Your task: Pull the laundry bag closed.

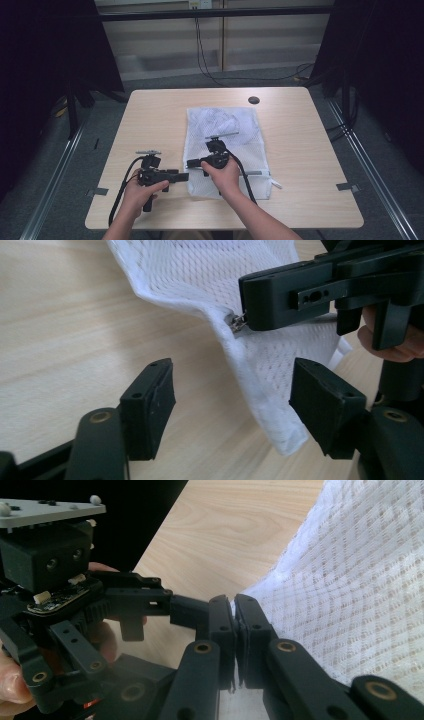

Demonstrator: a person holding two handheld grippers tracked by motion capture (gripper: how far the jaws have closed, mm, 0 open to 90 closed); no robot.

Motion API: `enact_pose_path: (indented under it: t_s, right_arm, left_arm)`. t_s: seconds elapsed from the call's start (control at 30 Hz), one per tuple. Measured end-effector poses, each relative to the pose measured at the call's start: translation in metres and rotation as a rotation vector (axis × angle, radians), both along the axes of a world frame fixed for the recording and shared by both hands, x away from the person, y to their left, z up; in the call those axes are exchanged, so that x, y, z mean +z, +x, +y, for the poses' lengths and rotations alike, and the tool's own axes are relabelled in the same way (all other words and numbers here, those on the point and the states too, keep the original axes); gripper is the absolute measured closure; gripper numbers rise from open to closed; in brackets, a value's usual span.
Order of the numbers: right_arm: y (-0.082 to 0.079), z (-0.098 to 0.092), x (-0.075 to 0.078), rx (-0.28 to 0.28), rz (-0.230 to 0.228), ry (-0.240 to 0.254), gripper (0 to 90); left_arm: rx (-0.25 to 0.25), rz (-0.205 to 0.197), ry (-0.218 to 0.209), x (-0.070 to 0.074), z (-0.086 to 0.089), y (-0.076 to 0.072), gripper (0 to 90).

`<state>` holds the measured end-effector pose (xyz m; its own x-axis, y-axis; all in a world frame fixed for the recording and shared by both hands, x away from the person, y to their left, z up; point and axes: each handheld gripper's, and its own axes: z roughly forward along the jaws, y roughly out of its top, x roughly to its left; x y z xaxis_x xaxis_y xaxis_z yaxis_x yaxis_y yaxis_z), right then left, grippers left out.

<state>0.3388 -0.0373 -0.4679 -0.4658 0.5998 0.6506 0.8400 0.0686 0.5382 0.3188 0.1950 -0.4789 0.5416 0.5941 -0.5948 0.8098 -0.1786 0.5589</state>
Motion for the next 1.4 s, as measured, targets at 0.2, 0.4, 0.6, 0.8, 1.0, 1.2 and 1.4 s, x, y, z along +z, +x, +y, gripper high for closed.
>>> enact_pose_path:
  t_s: [0.2,0.4,0.6,0.8,1.0,1.2,1.4]
  right_arm:
    - [0.000,0.000,0.005,0.007,-0.011,-0.002,86.6]
    - [-0.001,0.001,0.007,0.005,-0.007,0.001,86.6]
    - [0.000,-0.001,0.007,0.008,-0.009,0.011,86.6]
    - [-0.001,-0.001,0.008,0.005,-0.003,0.019,86.6]
    - [-0.001,-0.003,0.009,0.011,-0.007,0.021,86.6]
    - [-0.002,-0.008,0.009,0.012,0.000,0.034,86.7]
    - [-0.002,-0.013,0.009,0.013,0.010,0.042,86.7]
  left_arm:
    - [-0.011,0.020,0.002,-0.002,-0.008,0.001,39.9]
    - [-0.004,0.020,-0.011,-0.005,-0.013,0.005,45.7]
    - [0.003,0.040,-0.050,-0.006,-0.016,0.008,57.4]
    - [-0.013,0.052,-0.058,-0.008,-0.021,0.010,64.2]
    - [-0.027,0.051,-0.058,-0.007,-0.022,0.011,81.6]
    - [-0.020,0.057,-0.062,-0.005,-0.024,0.009,87.3]
    - [-0.007,0.060,-0.057,-0.005,-0.024,0.009,87.8]
